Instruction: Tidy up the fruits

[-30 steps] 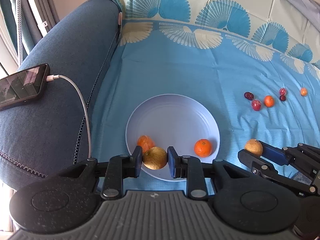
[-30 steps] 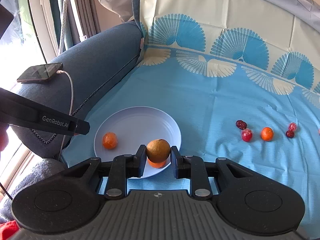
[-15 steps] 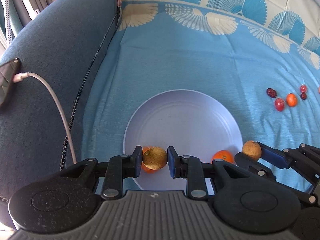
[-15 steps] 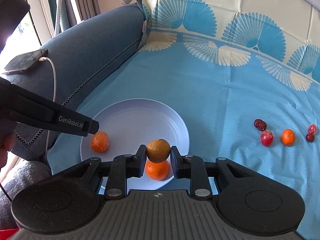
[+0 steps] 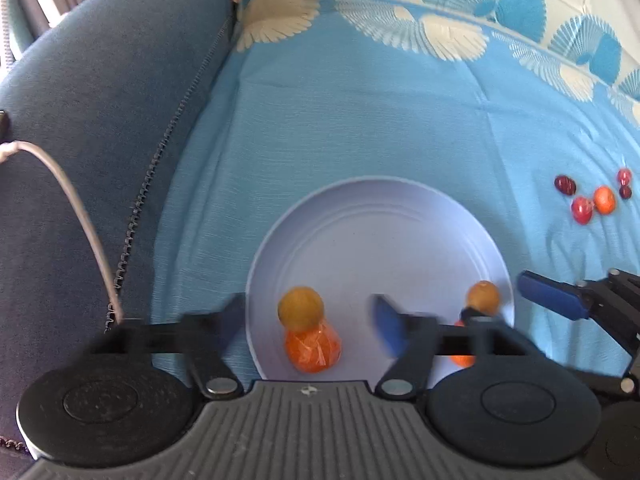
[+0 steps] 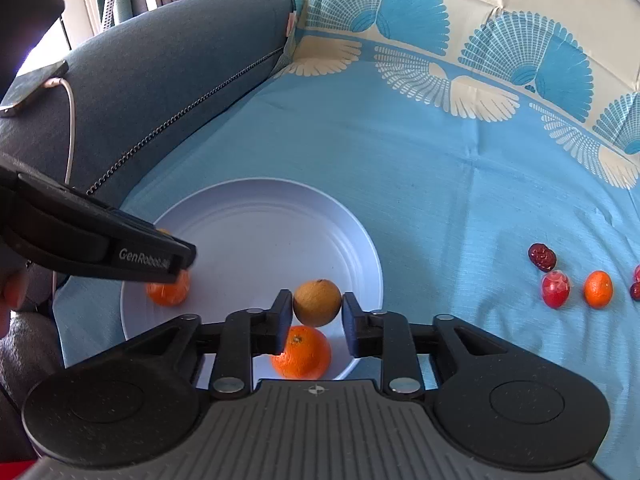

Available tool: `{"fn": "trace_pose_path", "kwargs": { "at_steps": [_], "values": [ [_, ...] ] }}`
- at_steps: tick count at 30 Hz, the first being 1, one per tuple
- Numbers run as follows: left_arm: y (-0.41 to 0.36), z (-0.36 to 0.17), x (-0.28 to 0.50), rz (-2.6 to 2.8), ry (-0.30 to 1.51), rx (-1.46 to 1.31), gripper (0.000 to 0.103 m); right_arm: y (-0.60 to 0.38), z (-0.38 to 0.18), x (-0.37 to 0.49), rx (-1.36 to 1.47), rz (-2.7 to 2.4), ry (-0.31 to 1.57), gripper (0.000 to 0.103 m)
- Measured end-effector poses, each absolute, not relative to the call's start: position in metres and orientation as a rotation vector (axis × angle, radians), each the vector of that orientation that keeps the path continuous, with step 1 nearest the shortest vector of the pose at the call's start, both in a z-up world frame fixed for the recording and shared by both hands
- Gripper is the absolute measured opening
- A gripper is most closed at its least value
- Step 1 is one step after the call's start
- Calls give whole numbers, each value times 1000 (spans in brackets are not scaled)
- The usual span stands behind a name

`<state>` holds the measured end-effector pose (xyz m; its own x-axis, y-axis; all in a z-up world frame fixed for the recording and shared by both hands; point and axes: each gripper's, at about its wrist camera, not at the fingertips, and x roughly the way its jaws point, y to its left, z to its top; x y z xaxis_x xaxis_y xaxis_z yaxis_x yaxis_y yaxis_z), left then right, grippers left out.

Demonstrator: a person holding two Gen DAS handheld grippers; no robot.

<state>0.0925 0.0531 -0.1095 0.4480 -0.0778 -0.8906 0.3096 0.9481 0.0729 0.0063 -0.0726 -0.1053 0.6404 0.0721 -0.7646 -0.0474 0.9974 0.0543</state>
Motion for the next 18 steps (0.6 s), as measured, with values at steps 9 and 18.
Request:
{"fn": "trace_pose_path", "kwargs": {
  "at_steps": [9,18],
  "values": [
    [79,-67,31,-221,1043,243,103,-76,-68,-54,78,62,899,94],
    [102,-43,-38,-211,1067,230,103,-61,-30,-128,99,28,879,102]
  ]
}}
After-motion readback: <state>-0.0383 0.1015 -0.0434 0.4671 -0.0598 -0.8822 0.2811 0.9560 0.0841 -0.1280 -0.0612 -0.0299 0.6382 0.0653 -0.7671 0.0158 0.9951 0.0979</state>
